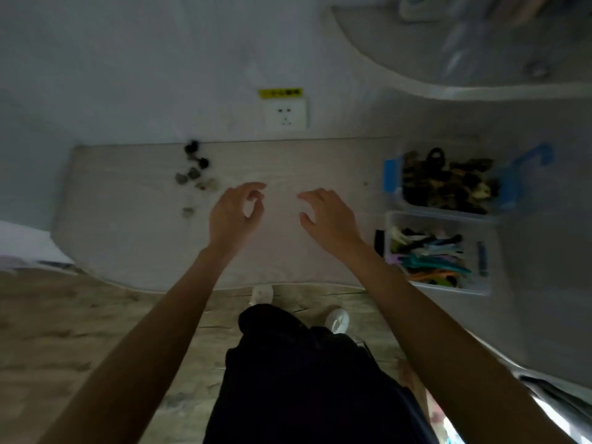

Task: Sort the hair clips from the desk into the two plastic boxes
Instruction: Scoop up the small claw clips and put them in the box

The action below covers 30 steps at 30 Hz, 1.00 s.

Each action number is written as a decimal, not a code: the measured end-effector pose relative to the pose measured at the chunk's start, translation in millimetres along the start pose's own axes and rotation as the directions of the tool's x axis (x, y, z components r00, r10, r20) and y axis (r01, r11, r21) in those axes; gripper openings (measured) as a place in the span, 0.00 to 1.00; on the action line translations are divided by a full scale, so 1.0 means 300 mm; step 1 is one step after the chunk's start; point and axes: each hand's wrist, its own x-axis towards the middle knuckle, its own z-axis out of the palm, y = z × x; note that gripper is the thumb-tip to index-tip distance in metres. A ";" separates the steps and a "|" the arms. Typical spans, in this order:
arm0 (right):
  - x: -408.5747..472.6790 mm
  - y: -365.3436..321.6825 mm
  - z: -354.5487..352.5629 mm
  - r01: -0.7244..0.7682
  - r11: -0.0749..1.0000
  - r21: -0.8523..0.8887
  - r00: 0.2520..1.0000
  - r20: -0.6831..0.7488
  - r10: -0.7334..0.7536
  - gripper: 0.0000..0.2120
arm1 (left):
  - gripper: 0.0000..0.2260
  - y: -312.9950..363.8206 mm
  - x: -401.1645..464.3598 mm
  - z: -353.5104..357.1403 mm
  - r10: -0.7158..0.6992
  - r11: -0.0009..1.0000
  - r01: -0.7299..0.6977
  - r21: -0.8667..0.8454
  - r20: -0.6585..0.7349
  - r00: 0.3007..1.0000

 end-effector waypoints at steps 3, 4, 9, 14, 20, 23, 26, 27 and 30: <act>0.118 -0.115 0.134 -0.007 1.000 0.018 0.992 0.126 0.005 0.21 | 0.23 -0.251 0.035 -0.125 -0.207 0.977 0.212 -0.033 0.118 0.971; 0.158 -0.145 0.168 -0.006 1.000 0.019 0.988 0.151 0.003 0.22 | 0.25 -0.311 0.061 -0.162 -0.254 0.966 0.258 -0.005 0.149 0.956; 0.386 -0.311 0.324 -0.043 0.999 0.016 0.965 0.258 0.038 0.30 | 0.30 -0.548 0.297 -0.266 -0.217 0.976 0.196 0.096 0.311 0.926; 0.523 -0.383 0.430 -0.216 0.973 0.080 0.950 0.248 0.190 0.36 | 0.36 -0.589 0.509 -0.228 -0.050 0.990 -0.043 0.134 0.619 0.784; 0.593 -0.439 0.491 -0.227 0.973 0.040 0.931 0.303 0.205 0.36 | 0.29 -0.645 0.501 -0.194 0.127 0.913 -0.369 0.173 0.739 0.661; 0.544 -0.446 0.497 -0.161 0.987 0.021 0.930 0.338 0.145 0.36 | 0.34 -0.694 0.429 -0.227 0.074 0.951 -0.273 0.143 0.755 0.651; 0.459 -0.451 0.506 -0.105 0.994 -0.033 0.934 0.341 0.110 0.39 | 0.41 -0.719 0.328 -0.266 0.037 0.950 -0.257 0.175 0.756 0.653; 0.434 -0.461 0.507 -0.088 0.994 -0.057 0.941 0.322 0.102 0.40 | 0.43 -0.732 0.293 -0.265 0.031 0.950 -0.251 0.185 0.745 0.666; 0.392 -0.486 0.533 -0.076 0.990 -0.119 0.957 0.271 0.106 0.43 | 0.44 -0.751 0.224 -0.257 0.052 0.963 -0.218 0.160 0.681 0.731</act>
